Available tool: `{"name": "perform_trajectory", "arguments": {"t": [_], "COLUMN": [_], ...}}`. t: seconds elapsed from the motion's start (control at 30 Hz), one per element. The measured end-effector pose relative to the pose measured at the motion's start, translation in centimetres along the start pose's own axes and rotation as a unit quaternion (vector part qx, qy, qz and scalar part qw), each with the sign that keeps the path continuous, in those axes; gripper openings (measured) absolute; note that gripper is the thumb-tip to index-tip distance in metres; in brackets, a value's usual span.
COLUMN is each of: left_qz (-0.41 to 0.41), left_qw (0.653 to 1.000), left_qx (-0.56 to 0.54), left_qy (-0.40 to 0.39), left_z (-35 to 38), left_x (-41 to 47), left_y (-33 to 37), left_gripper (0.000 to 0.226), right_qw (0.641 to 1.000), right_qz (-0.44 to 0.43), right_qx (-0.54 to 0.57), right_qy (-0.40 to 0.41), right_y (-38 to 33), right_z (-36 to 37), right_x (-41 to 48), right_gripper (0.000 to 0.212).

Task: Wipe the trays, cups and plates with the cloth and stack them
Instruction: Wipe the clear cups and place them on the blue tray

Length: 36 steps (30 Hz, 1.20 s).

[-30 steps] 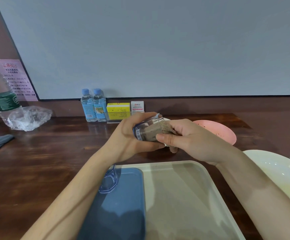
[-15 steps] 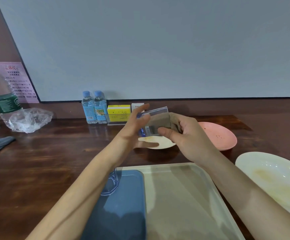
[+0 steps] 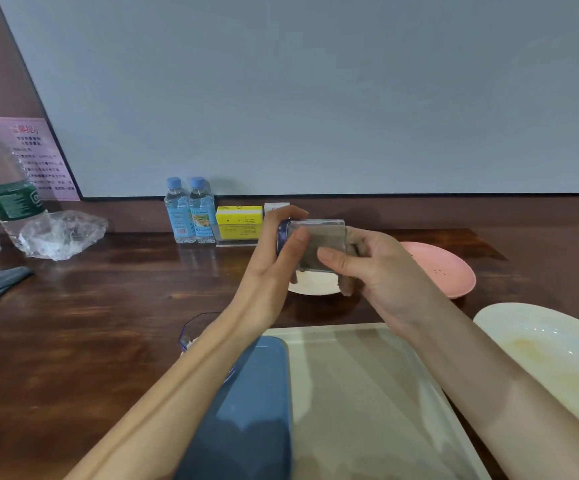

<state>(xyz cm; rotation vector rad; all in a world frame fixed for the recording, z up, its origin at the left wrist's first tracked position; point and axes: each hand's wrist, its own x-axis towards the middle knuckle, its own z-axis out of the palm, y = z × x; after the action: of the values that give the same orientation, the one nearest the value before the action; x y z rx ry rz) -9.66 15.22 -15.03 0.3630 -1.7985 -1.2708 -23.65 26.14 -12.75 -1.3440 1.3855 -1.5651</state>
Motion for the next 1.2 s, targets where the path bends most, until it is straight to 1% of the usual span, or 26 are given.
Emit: {"name": "perform_trajectory", "arguments": {"t": [0.03,0.1,0.13,0.17,0.2,0.23,0.33,0.43,0.47,0.5,0.53,0.57,0.6,0.67,0.7,0.73,0.77,0.83,0.9,0.97,1.0,1.03,1.1,1.13,1.17,1.2], "left_qz": [-0.065,-0.186,-0.216,-0.223,-0.207,-0.182,-0.102,0.022,0.040,0.034,0.007,-0.042,-0.106,-0.221,-0.251,-0.267,-0.272,-0.246,-0.132,-0.003,0.024,0.019,-0.057,-0.114,-0.169,-0.209], "left_qw": [0.996,0.969,0.962,0.963,0.969,0.976,0.988,0.995,0.995,0.995,0.996,0.995,0.988,0.954,0.944,0.941,0.940,0.949,0.977,0.986,0.985,0.987,0.989,0.982,0.969,0.958], "left_qx": [-0.062,-0.157,-0.159,-0.141,-0.117,-0.093,-0.014,0.024,0.028,0.026,0.009,-0.027,-0.090,-0.198,-0.209,-0.200,-0.184,-0.130,-0.059,0.022,0.037,0.020,-0.071,-0.125,-0.170,-0.193], "left_qy": [0.016,0.036,0.043,0.050,0.062,0.079,0.111,0.098,0.088,0.085,0.088,0.086,0.070,0.039,0.043,0.063,0.094,0.145,0.158,0.165,0.166,0.158,0.113,0.086,0.060,0.044], "left_z": [0.2,0.3,0.3,0.2,0.2,0.2,0.4,0.2,0.2,0.2,0.2,0.2,0.1,0.0,0.0,0.2,0.4,0.6,0.9,0.7,0.7,0.7,0.7,0.5,0.3,0.1], "left_x": [0.4,1.0,1.1,1.1,0.9,0.8,0.3,-0.4,-0.4,-0.4,-0.2,0.0,0.2,0.5,0.6,0.7,0.8,0.7,-0.1,-0.8,-0.8,-0.7,-0.3,0.0,0.2,0.3], "left_y": [0.5,1.2,1.1,0.7,0.4,0.0,0.1,-0.1,-0.2,-0.2,0.0,0.4,0.8,1.4,1.6,1.3,0.9,0.1,-0.5,-1.2,-1.4,-1.2,0.0,0.7,1.4,1.9], "left_gripper": [0.022,0.042,0.055,0.066,0.071,0.068,0.034,0.022,0.020,0.018,0.017,0.019,0.026,0.047,0.053,0.054,0.053,0.052,0.047,0.033,0.029,0.028,0.032,0.036,0.039,0.043], "right_qw": [0.997,0.982,0.975,0.973,0.975,0.979,0.996,0.998,0.996,0.996,0.998,1.000,0.993,0.946,0.924,0.917,0.925,0.969,0.995,1.000,0.999,0.999,0.992,0.977,0.956,0.940], "right_qz": [-0.034,-0.081,-0.090,-0.091,-0.088,-0.082,-0.030,0.024,0.033,0.029,0.009,-0.027,-0.066,-0.130,-0.147,-0.154,-0.154,-0.110,-0.049,0.013,0.021,0.011,-0.077,-0.122,-0.155,-0.174], "right_qx": [-0.063,-0.173,-0.203,-0.210,-0.204,-0.185,-0.079,0.053,0.083,0.089,0.062,0.000,-0.093,-0.295,-0.353,-0.367,-0.347,-0.221,-0.086,0.014,0.037,0.029,-0.093,-0.173,-0.244,-0.291], "right_qy": [0.008,-0.002,-0.011,-0.016,-0.020,-0.022,-0.005,-0.011,-0.014,-0.013,-0.002,0.014,0.025,0.012,0.004,0.004,0.010,-0.005,0.001,0.015,0.022,0.028,0.036,0.033,0.038,0.047], "right_y": [0.1,0.4,0.5,0.6,0.6,0.6,0.7,0.3,0.2,0.1,0.1,0.3,0.6,1.7,2.4,2.9,3.0,2.4,1.6,1.2,1.0,0.7,0.3,0.1,0.3,0.3], "right_z": [0.1,0.5,0.8,1.2,1.5,1.8,1.7,1.4,1.4,1.5,1.6,1.6,1.6,1.8,1.8,2.1,2.6,3.0,2.9,2.8,2.9,2.9,2.9,2.9,2.8,2.9], "right_x": [0.0,-0.2,-0.4,-0.6,-0.7,-0.8,-0.5,-0.4,-0.4,-0.5,-0.5,-0.4,-0.3,0.0,0.3,0.4,0.3,-0.4,-0.8,-0.9,-0.9,-0.9,-1.0,-1.0,-0.8,-0.6], "right_gripper": [0.025,0.029,0.031,0.031,0.030,0.029,0.027,0.028,0.029,0.029,0.028,0.027,0.024,0.014,0.013,0.013,0.015,0.023,0.027,0.027,0.028,0.028,0.027,0.035,0.050,0.059]}}
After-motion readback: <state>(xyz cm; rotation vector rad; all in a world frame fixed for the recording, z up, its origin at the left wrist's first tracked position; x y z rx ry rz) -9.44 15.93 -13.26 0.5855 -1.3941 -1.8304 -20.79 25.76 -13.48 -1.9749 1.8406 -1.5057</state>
